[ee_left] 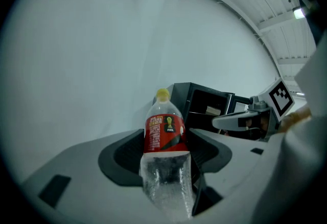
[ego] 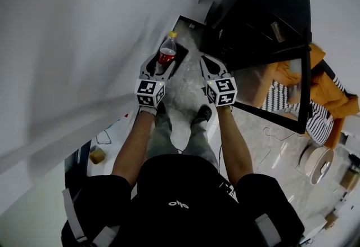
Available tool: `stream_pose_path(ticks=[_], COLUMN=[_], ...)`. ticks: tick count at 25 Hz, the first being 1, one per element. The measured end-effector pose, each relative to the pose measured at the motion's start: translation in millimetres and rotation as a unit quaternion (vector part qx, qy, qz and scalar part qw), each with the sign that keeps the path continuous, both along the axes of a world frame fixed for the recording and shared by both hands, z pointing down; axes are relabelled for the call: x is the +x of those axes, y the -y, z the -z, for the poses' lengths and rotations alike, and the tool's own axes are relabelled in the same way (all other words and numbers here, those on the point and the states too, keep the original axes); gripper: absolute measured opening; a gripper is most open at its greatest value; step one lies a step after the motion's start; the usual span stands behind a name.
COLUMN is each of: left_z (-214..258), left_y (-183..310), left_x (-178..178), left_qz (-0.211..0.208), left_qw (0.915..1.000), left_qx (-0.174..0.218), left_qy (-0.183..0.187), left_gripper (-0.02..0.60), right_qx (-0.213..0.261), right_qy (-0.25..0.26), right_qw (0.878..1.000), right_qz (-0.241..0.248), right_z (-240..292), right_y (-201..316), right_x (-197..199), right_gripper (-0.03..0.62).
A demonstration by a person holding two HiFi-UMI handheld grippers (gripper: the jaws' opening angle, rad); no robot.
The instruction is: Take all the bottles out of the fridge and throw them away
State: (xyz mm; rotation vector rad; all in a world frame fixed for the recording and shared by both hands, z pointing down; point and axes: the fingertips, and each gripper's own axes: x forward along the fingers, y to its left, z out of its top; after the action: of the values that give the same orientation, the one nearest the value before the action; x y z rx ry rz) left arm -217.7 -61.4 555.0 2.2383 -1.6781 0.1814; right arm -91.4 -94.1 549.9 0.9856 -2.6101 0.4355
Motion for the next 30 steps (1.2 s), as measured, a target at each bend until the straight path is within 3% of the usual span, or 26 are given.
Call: stream_pose_path(ticks=[16, 30], left_z=[-149, -340], left_y=[38, 82], left_x=[-26, -24], left_qz=[-0.002, -0.013], left_qw=[0.9983, 0.9962], left_qx=[-0.059, -0.084], left_qy=[-0.006, -0.018], left_gripper=[0.273, 0.273], right_qx=[-0.074, -0.091], right_qy=[0.014, -0.002], right_qw=[0.997, 0.996], right_qz=[-0.031, -0.001], right_z=[-155, -331], right_y=[33, 69], right_x=[-33, -49], right_gripper=[0.009, 0.009])
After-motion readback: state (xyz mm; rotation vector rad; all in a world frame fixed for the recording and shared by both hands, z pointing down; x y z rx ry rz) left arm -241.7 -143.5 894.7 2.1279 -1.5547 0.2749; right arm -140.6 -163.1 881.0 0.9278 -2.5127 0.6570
